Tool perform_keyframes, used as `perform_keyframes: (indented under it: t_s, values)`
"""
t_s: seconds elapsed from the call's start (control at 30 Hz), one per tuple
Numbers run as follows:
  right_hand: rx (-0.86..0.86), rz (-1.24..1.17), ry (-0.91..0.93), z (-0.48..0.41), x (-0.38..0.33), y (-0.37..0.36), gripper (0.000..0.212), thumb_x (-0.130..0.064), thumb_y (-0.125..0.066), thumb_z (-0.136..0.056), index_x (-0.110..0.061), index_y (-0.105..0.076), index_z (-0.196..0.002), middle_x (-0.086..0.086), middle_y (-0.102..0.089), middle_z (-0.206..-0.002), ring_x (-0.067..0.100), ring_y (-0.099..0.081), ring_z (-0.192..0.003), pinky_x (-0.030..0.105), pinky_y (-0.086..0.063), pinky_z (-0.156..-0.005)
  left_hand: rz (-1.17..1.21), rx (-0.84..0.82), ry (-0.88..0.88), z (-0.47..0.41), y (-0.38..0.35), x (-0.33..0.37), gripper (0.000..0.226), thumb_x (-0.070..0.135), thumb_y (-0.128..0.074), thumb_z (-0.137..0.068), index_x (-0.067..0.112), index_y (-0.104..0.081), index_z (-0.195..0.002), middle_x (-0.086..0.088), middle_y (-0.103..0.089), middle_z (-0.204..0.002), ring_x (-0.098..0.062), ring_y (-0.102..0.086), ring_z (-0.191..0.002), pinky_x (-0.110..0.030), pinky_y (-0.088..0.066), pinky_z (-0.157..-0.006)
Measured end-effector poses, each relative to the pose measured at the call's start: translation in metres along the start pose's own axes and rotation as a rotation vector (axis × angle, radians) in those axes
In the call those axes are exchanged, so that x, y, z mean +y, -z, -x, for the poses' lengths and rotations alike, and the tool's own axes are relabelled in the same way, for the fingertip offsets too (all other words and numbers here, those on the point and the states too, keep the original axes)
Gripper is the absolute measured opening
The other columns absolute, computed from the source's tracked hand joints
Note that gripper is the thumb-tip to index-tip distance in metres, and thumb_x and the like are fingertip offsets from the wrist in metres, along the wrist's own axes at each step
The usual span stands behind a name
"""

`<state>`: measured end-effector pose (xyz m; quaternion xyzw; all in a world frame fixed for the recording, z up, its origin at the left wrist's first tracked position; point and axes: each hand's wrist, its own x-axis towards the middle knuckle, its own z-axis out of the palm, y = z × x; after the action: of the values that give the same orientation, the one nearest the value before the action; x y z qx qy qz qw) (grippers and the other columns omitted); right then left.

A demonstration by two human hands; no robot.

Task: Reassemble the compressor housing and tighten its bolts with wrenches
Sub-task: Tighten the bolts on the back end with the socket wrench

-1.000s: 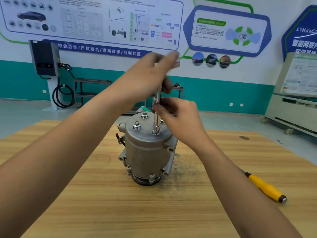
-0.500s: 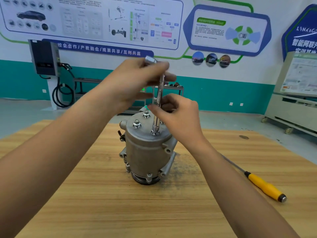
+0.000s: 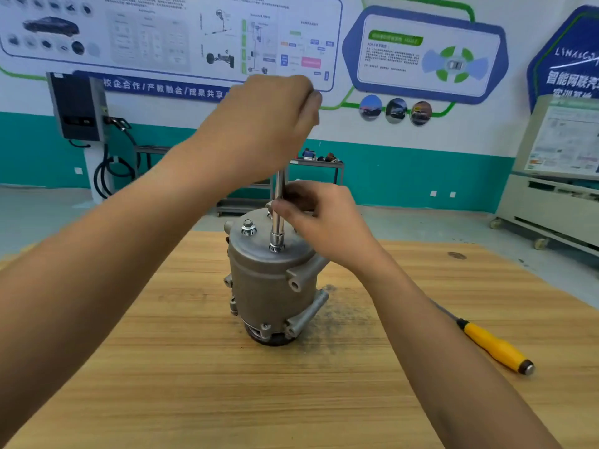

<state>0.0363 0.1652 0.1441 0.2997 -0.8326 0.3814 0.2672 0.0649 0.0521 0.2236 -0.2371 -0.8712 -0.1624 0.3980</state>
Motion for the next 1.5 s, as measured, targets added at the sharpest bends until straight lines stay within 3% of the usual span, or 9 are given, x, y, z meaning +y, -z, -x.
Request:
perform_keyframes:
  t_s: [0.13,0.4,0.53,0.77,0.93,1.03,1.13,1.33,1.5]
  values:
    - [0.120,0.145,0.028,0.001,-0.001,-0.005,0.016,-0.031,-0.066,-0.086,-0.019,-0.059,-0.077,-0.007,-0.063,-0.073,0.012,-0.063,-0.075,0.024,-0.046,-0.068,0.210,-0.010,-0.037,0.006,-0.001,0.011,0.042,0.045,-0.042,-0.093,0.012,-0.047,-0.069,0.004,-0.045,-0.059,0.001,-0.043,-0.049,-0.013,-0.031,-0.046]
    - [-0.063,-0.221,-0.056,0.001,-0.003,0.000,0.016,-0.008,-0.050,-0.095,-0.018,-0.062,-0.099,-0.003,-0.068,-0.098,0.012,-0.063,-0.101,0.031,-0.047,-0.094,1.635,0.043,0.429,-0.005,-0.019,-0.011,0.028,0.027,-0.050,-0.095,0.013,-0.046,-0.072,0.007,-0.043,-0.043,-0.009,-0.049,-0.041,-0.024,-0.053,-0.058]
    - [0.100,-0.077,-0.044,-0.001,-0.005,-0.002,0.013,-0.015,-0.067,-0.085,-0.003,-0.069,-0.085,0.012,-0.072,-0.081,0.024,-0.067,-0.081,0.043,-0.050,-0.079,1.147,-0.043,0.483,-0.009,-0.019,-0.019,0.032,0.041,-0.045,-0.096,0.013,-0.054,-0.083,0.005,-0.061,-0.053,-0.010,-0.060,-0.047,-0.023,-0.050,-0.050]
    - [0.041,0.151,-0.011,-0.005,-0.011,-0.007,0.026,-0.033,-0.058,-0.092,-0.011,-0.061,-0.078,0.002,-0.069,-0.076,0.020,-0.063,-0.077,0.027,-0.048,-0.072,-0.011,-0.117,-0.017,0.001,0.004,0.001,0.040,0.039,-0.044,-0.091,0.003,-0.061,-0.088,-0.006,-0.058,-0.071,-0.015,-0.047,-0.058,-0.023,-0.035,-0.050]
    - [-0.097,-0.234,-0.072,-0.007,-0.007,-0.001,0.015,-0.010,-0.048,-0.095,-0.016,-0.061,-0.090,0.004,-0.070,-0.098,0.021,-0.064,-0.103,0.040,-0.047,-0.095,0.450,-0.241,0.171,0.005,0.016,-0.004,0.022,0.022,-0.049,-0.091,0.012,-0.069,-0.092,0.003,-0.070,-0.077,-0.010,-0.067,-0.075,-0.031,-0.058,-0.070]
    - [-0.046,-0.206,-0.033,-0.011,-0.004,0.000,0.018,-0.008,-0.056,-0.092,-0.021,-0.063,-0.081,0.006,-0.071,-0.090,0.020,-0.067,-0.092,0.034,-0.051,-0.082,0.625,-0.330,0.229,0.006,0.016,-0.008,0.021,0.020,-0.045,-0.093,0.021,-0.066,-0.092,0.006,-0.069,-0.091,-0.005,-0.065,-0.089,-0.025,-0.058,-0.070]
    - [0.048,-0.137,-0.008,-0.015,-0.001,0.000,0.004,-0.013,-0.067,-0.084,-0.015,-0.069,-0.082,-0.005,-0.069,-0.076,0.001,-0.063,-0.072,0.019,-0.049,-0.072,0.302,-0.217,0.173,0.004,0.012,-0.018,0.031,0.036,-0.040,-0.095,0.017,-0.064,-0.100,-0.001,-0.066,-0.099,-0.014,-0.062,-0.088,-0.033,-0.053,-0.071]
    - [0.075,-0.060,0.024,-0.017,-0.003,-0.001,0.003,-0.021,-0.067,-0.085,-0.020,-0.068,-0.083,-0.016,-0.064,-0.073,-0.008,-0.059,-0.071,0.007,-0.044,-0.069,0.721,-0.059,0.355,0.001,-0.004,-0.038,0.037,0.041,-0.050,-0.093,0.006,-0.061,-0.090,0.007,-0.061,-0.049,-0.008,-0.062,-0.048,-0.026,-0.056,-0.059]
    - [-0.032,-0.115,-0.011,-0.021,-0.004,-0.001,0.019,-0.008,-0.049,-0.094,-0.006,-0.068,-0.093,0.013,-0.071,-0.091,0.020,-0.065,-0.088,0.037,-0.049,-0.086,1.101,-0.176,0.462,-0.005,-0.005,-0.041,0.025,0.033,-0.046,-0.097,0.012,-0.057,-0.091,0.006,-0.064,-0.054,-0.009,-0.065,-0.055,-0.025,-0.055,-0.058]
